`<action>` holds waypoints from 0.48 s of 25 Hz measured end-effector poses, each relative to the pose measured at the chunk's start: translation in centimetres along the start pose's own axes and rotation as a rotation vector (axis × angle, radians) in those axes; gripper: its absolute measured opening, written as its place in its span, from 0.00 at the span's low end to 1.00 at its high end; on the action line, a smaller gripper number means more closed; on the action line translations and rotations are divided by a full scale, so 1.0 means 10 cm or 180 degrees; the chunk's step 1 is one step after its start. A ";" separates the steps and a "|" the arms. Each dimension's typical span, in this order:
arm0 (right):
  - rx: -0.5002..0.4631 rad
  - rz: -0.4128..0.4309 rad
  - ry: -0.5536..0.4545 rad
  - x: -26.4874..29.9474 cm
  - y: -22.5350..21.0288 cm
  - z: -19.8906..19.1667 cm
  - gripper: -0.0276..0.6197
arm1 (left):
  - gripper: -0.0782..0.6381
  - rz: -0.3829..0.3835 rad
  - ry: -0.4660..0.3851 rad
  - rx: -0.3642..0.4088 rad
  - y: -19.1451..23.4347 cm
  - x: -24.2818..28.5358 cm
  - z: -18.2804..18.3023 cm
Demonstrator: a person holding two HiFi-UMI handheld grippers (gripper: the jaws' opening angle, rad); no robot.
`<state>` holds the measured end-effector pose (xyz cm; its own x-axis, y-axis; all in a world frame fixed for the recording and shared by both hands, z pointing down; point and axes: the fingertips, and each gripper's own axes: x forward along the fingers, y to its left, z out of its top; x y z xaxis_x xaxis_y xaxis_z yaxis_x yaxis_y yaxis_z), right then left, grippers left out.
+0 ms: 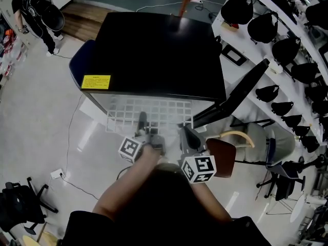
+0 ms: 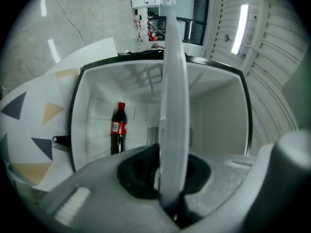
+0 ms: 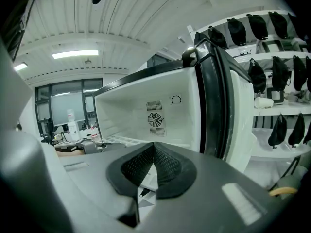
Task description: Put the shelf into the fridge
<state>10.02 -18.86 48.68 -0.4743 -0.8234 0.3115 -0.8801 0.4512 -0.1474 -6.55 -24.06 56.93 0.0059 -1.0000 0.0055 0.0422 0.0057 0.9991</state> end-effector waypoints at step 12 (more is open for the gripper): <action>0.0022 0.0049 -0.0064 0.10 0.11 0.06 0.05 | 0.16 -0.0032 0.0049 0.0062 0.04 0.03 0.05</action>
<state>8.53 -19.35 48.26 -0.4881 -0.8232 0.2901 -0.8728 0.4616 -0.1586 -7.02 -24.34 57.40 0.0209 -0.9998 -0.0051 0.0229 -0.0046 0.9997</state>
